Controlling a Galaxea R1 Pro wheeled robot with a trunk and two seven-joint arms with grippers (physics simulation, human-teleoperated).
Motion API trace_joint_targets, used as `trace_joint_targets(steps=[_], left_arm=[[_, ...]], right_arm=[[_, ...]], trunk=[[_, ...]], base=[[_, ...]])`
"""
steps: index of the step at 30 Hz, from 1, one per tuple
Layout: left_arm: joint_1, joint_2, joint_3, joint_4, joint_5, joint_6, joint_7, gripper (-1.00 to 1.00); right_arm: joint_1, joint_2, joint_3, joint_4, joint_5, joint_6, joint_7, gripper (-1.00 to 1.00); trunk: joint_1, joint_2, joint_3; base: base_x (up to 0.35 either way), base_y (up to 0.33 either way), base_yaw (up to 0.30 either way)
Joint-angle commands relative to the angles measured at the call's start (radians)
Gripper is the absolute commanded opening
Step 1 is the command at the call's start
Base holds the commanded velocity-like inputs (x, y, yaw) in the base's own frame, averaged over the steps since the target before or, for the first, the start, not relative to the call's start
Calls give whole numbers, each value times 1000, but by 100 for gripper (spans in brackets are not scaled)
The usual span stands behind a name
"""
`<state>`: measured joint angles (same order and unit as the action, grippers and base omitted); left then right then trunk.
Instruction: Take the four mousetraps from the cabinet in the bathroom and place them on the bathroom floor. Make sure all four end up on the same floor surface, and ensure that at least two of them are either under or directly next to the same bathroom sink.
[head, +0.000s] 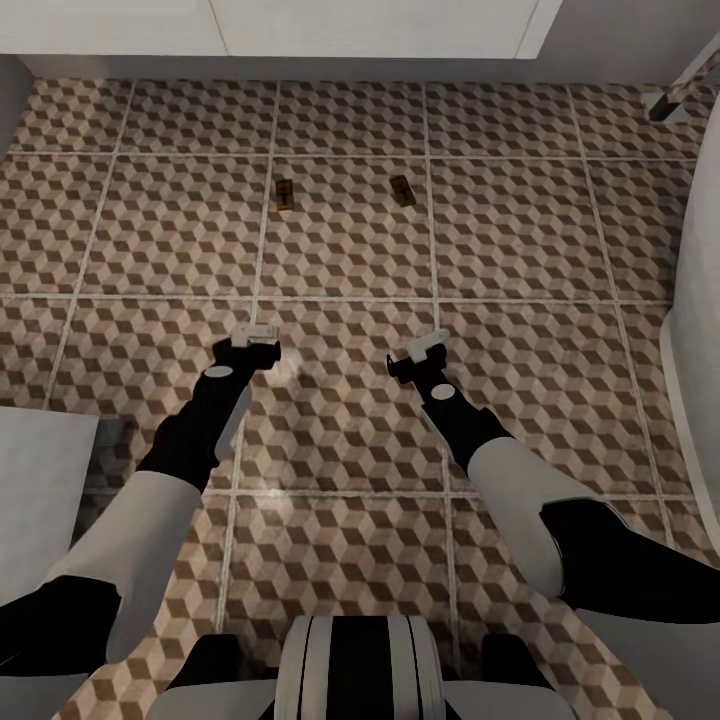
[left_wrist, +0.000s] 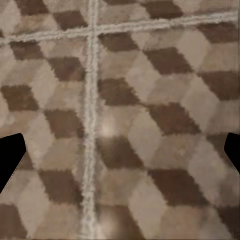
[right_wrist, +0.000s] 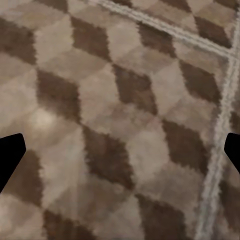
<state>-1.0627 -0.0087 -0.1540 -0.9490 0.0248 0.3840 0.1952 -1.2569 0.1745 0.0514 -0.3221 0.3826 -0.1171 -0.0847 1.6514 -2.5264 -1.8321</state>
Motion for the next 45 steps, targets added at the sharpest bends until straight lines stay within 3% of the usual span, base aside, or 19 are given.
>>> trace_joint_targets(steps=[1,37,45], left_arm=[[0,1,-3,-4,2,5,7,100],[6,1,-4,1,-4,6,8,100],[9,0,-4,46,-4,4,9,100]], right_arm=[[-1,0,4,1,7,-1,-8,100],[3,0,4,31,9,-6,-8,100],[5,0,3,85,9,-86,-16,100]], trunk=[[0,0,0],[-16,8,139],[-20,10,170]], base=[[0,0,0],[0,0,0],[0,0,0]])
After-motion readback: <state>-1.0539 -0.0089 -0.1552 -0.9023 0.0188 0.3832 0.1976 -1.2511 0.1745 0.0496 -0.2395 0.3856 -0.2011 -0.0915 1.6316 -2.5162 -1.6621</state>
